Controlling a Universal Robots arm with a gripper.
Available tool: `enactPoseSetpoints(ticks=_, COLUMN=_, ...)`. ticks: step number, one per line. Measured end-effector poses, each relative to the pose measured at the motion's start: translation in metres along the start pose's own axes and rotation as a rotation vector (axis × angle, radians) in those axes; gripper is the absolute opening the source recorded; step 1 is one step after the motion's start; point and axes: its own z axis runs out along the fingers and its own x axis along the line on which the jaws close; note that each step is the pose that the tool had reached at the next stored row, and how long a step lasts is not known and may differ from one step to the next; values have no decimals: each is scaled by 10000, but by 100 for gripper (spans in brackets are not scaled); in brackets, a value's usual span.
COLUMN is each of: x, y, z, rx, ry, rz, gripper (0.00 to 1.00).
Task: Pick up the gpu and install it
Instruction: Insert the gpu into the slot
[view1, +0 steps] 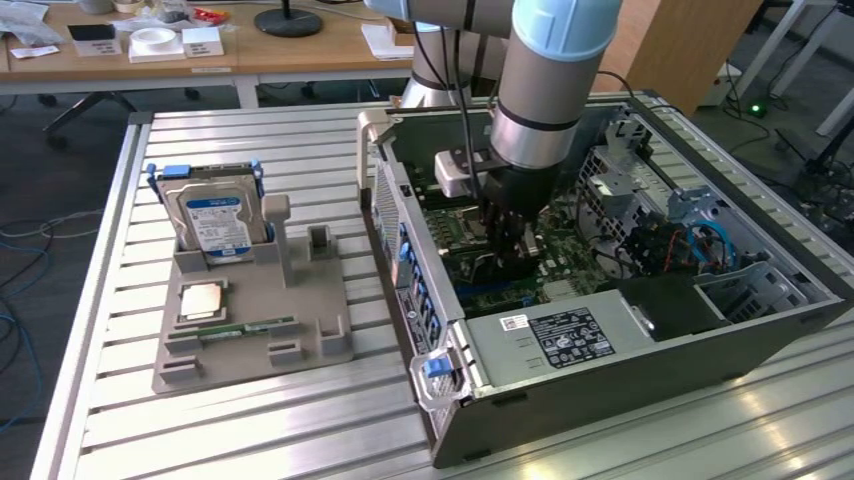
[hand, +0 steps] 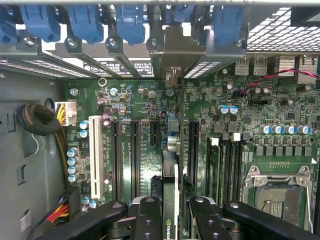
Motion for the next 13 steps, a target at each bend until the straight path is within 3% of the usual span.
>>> enactPoseSetpoints(ticks=13, x=0, y=1, z=26, rx=0, ry=1, rz=1, gripper=26)
